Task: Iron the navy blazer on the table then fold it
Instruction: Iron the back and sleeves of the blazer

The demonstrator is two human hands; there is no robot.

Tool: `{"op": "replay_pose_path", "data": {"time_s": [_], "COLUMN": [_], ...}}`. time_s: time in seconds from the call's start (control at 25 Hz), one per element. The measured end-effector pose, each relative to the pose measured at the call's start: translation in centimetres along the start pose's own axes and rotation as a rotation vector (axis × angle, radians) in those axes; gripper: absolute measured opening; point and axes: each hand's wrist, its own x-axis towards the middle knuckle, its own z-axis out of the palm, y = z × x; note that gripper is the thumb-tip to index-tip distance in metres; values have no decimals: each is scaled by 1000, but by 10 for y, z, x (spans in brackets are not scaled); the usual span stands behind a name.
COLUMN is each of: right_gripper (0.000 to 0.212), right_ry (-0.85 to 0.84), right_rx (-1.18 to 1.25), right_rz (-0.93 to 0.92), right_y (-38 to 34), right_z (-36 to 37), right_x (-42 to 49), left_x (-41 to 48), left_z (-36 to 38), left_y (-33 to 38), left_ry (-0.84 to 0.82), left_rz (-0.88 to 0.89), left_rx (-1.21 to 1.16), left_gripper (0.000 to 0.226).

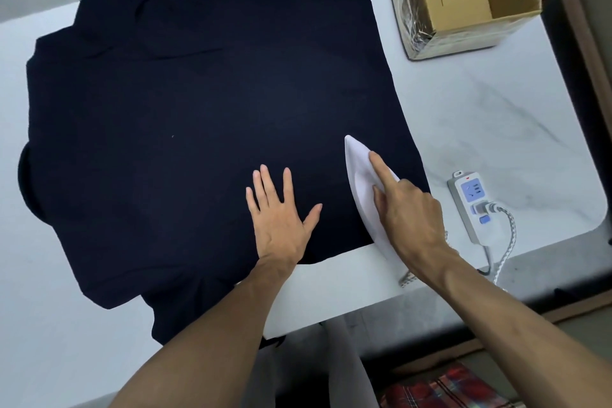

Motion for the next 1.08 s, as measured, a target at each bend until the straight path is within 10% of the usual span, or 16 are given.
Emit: {"op": "replay_pose_path", "data": {"time_s": [1.08], "right_gripper": [54], "right_ry": [86], "right_rx": [110], "right_rz": [179], "right_y": [48], "right_z": [-10], "right_x": [30], "left_x": [3], "left_z": [-2], "left_y": [20], "left_ry": [1], "left_rz": [-39], "left_rx": [-30], "left_gripper": [82]}}
